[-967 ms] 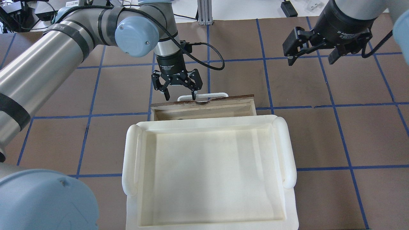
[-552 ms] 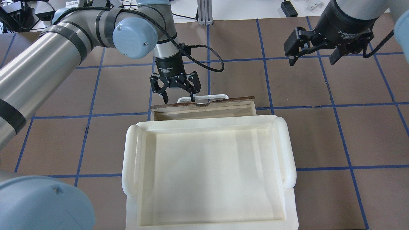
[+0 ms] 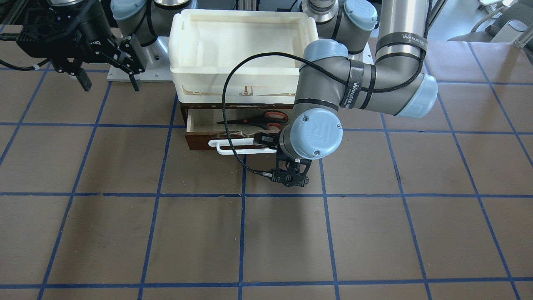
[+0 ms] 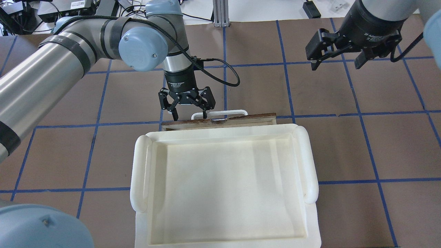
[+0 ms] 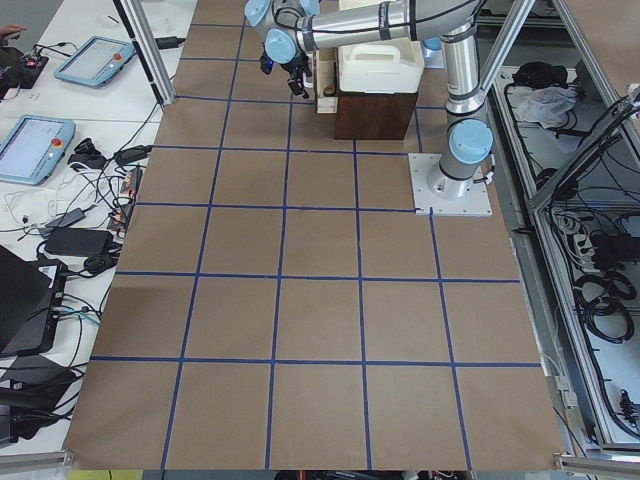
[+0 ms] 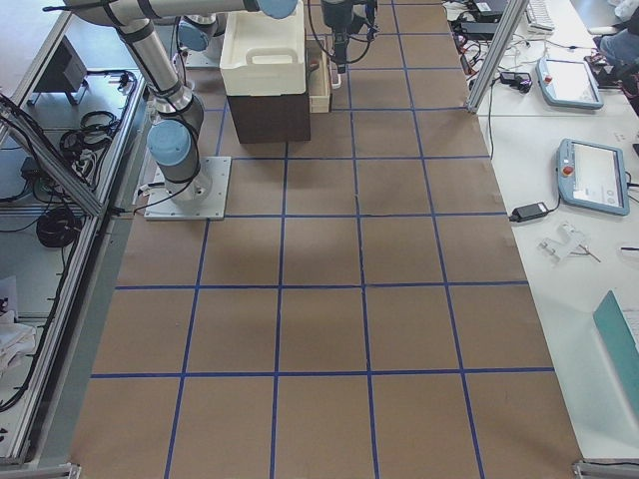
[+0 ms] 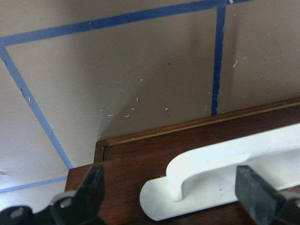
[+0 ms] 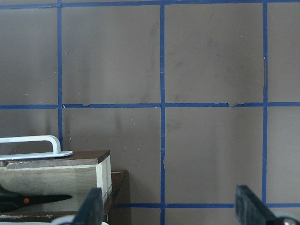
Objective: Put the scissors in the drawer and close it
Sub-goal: 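Push the drawer shut with the left gripper, away from the robot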
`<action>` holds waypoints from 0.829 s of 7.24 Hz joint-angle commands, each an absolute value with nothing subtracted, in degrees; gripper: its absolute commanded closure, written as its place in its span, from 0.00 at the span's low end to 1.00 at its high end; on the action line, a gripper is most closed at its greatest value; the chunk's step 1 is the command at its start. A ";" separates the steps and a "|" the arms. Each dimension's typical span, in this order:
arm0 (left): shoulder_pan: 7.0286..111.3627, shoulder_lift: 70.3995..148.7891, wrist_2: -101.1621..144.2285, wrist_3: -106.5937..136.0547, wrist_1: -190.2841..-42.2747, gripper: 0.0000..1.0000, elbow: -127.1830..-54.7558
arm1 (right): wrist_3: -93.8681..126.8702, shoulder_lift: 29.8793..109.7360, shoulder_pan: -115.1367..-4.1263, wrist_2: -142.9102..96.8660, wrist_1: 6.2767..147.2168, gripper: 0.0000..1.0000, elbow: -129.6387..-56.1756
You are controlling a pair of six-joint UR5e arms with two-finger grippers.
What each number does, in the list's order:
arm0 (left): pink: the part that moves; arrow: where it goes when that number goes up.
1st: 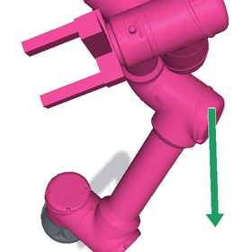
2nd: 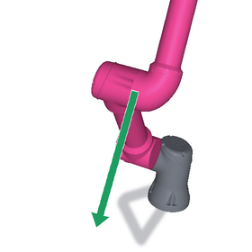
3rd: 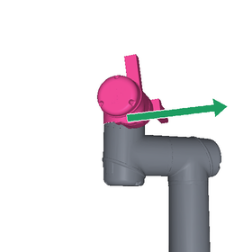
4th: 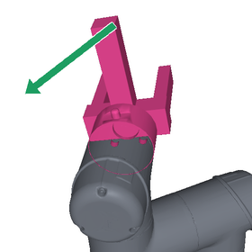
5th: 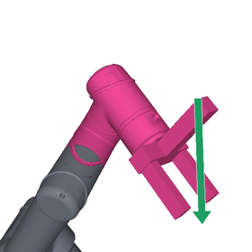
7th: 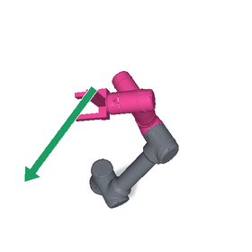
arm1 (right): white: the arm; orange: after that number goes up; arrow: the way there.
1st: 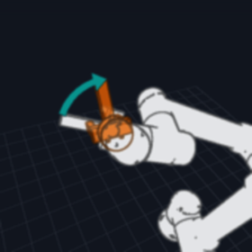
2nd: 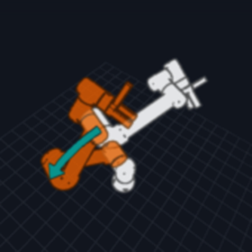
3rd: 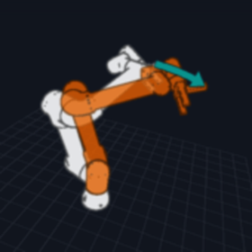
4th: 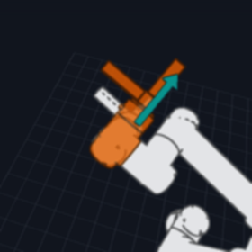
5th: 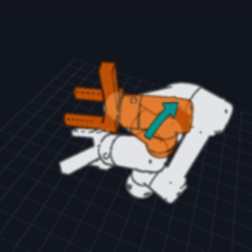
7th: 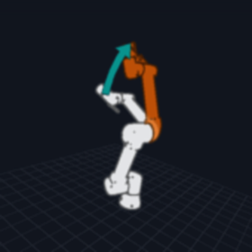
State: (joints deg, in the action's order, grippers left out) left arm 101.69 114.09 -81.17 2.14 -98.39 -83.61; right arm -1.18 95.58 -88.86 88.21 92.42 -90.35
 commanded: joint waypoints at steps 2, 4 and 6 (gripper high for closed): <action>101.69 112.95 -80.95 4.48 -103.59 0.00 -84.02 | -1.14 95.62 -88.86 88.59 92.20 0.00 -90.35; 101.69 112.06 -81.21 4.48 -107.67 0.00 -84.20 | -1.14 95.72 -88.86 88.86 91.93 0.00 -90.26; 101.86 112.06 -81.21 4.66 -107.58 0.00 -84.98 | -0.97 96.06 -88.95 88.77 91.85 0.00 -89.92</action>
State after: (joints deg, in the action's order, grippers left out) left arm 101.76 112.10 -81.24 4.52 -107.52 -84.44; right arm -1.03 95.96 -88.90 88.81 91.89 -90.17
